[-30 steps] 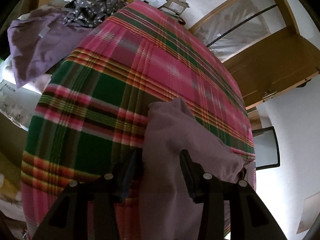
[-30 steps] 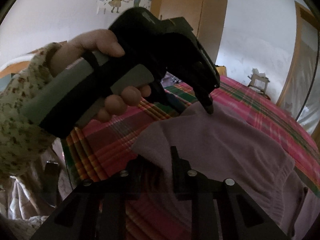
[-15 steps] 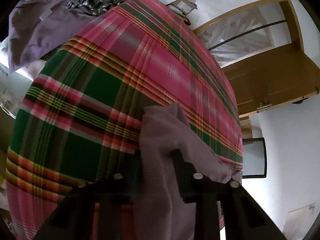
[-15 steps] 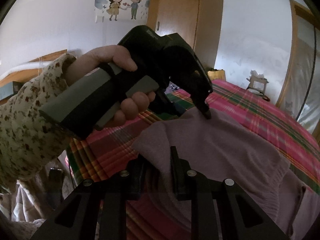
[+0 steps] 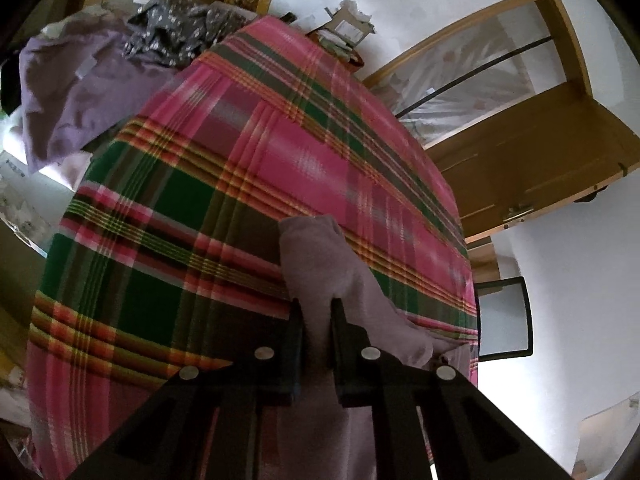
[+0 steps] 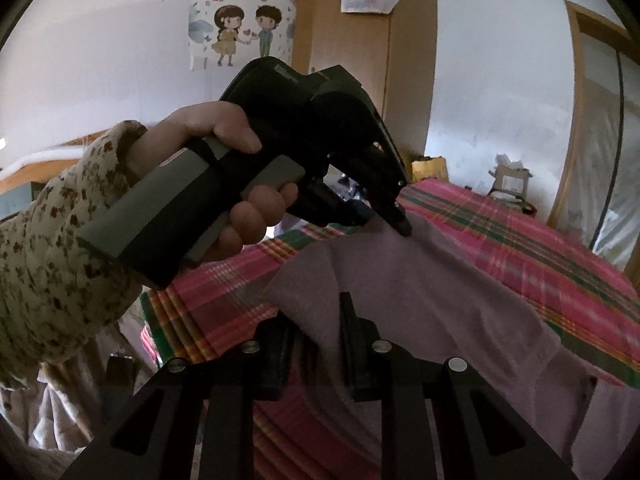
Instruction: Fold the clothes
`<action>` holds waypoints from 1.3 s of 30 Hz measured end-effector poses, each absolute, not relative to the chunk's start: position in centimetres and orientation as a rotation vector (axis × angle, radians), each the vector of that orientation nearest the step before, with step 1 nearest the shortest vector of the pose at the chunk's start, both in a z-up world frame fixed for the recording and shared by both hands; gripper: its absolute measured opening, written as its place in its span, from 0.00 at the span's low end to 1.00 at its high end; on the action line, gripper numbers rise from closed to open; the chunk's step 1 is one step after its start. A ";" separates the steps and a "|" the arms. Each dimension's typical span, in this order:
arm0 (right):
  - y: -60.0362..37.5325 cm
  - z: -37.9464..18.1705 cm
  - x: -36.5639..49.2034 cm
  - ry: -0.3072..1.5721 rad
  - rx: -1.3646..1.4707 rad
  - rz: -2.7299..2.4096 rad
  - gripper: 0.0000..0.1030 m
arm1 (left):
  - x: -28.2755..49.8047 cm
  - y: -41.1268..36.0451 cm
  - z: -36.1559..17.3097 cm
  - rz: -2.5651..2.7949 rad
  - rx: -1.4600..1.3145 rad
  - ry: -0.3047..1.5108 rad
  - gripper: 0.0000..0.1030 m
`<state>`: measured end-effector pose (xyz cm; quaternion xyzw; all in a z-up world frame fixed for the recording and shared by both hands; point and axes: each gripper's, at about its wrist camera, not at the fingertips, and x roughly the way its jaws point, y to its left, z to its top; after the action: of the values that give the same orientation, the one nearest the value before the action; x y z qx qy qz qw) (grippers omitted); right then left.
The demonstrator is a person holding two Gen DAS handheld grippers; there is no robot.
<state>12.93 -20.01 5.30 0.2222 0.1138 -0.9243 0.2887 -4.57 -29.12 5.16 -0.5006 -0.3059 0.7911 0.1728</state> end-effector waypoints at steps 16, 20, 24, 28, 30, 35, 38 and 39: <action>-15.3 8.4 14.4 0.205 0.459 -2.545 0.20 | -2.9 -25.2 10.4 2.345 -1.282 -0.785 0.10; -13.5 9.4 15.0 0.160 0.430 -2.567 0.20 | -2.7 -24.0 11.5 2.333 -1.252 -0.798 0.10; -12.1 10.1 15.4 0.133 0.404 -2.590 0.20 | -2.4 -22.8 12.2 2.337 -1.232 -0.797 0.10; -11.1 10.5 15.8 0.117 0.395 -2.593 0.20 | -2.1 -22.0 12.7 2.361 -1.227 -0.782 0.10; -10.8 10.6 15.9 0.123 0.389 -2.589 0.20 | -2.0 -21.9 12.9 2.373 -1.233 -0.780 0.10; -10.2 10.2 15.4 0.103 0.398 -2.570 0.20 | -1.3 -22.3 13.0 2.464 -1.279 -0.701 0.10; -10.0 9.8 15.5 0.094 0.408 -2.566 0.20 | -0.8 -22.1 13.2 2.510 -1.297 -0.604 0.10; -10.0 9.6 15.5 0.094 0.410 -2.565 0.20 | -0.7 -22.1 13.2 2.514 -1.307 -0.585 0.10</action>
<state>15.52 -9.96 9.64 0.1521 0.0350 -0.9507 0.2680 -0.72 -22.10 13.16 -0.4483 -0.2006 0.8622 0.1240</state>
